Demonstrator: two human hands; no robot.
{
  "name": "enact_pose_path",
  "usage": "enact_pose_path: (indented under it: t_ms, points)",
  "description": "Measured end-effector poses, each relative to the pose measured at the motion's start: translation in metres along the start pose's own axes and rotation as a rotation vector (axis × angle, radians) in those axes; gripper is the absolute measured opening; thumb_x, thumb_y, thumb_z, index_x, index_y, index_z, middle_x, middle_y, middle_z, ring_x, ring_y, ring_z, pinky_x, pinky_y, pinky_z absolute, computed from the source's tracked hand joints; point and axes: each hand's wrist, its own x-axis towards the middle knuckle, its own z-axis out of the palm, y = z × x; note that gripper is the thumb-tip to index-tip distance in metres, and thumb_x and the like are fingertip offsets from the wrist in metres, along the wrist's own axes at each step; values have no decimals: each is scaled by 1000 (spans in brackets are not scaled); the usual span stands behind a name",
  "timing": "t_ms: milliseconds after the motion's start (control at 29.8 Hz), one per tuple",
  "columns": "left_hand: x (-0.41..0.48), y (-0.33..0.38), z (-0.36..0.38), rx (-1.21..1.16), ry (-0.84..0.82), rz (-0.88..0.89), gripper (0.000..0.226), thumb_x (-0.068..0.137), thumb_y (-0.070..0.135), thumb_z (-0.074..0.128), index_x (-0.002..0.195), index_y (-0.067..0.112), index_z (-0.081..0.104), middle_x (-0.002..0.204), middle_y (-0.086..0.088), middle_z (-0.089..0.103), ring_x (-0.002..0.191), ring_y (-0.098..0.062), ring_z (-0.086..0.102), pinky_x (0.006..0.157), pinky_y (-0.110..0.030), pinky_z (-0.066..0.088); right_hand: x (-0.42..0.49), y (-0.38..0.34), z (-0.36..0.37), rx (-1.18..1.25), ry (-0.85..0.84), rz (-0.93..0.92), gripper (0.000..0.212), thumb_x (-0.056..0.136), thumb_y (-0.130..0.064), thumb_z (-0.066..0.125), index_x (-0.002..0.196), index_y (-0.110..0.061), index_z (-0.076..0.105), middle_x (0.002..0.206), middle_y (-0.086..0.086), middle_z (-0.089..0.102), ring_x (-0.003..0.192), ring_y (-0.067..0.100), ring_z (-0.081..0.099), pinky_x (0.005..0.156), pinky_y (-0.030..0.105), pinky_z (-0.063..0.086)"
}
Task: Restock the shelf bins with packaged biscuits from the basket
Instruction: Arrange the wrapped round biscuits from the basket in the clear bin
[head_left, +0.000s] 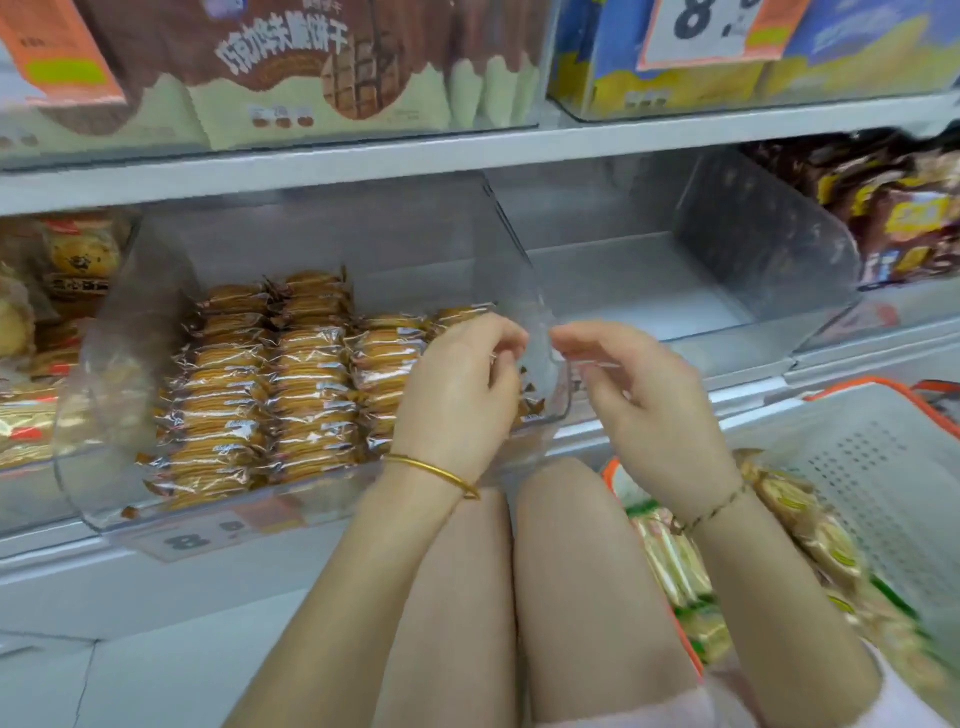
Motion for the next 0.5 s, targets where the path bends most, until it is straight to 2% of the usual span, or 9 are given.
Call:
enact_pose_path:
  t_ms: [67,134,201,302,402,503]
  points:
    - [-13,19,31,-160,-114,17,23,85,1,52,93,15,67,86,7,66,70,-1,53,73,-17,42,-26,23,-19,61,71,82,39,80,2,47,104,-23,65,101,-6,67,96,5,62,87,21,48]
    - [-26,35,68,-233,-285,21,23,85,0,51,92,15,68,81,9,66,64,2,52,68,-10,40,-51,52,-37,99,125,213,36,80,-3,47,98,-31,63,96,-9,67,94,7,63,84,25,50]
    - [-39,44,109,-290,-483,-15,24,86,-2,49,90,14,66,80,6,66,57,4,51,64,-12,41,-76,89,-55,22,100,372,34,83,2,51,100,-26,63,96,-7,67,93,13,63,85,31,50]
    - [-53,52,166,-397,-722,-134,29,88,-4,43,84,19,60,77,5,64,47,3,51,55,-19,45,-115,149,-82,-268,48,642,30,89,1,49,111,-12,64,108,7,68,98,22,62,87,34,49]
    - [-63,52,208,-390,-834,-217,27,89,-5,41,92,13,61,86,-2,66,50,0,53,44,-10,36,-146,185,-99,-426,15,867,37,89,1,43,117,-15,61,119,10,63,107,29,58,88,39,49]
    - [-74,46,230,-354,-893,-302,27,89,-6,39,100,6,61,90,-4,65,57,-5,55,44,-13,38,-166,202,-107,-548,-7,951,49,82,7,45,123,-17,58,126,10,56,114,32,52,93,41,47]
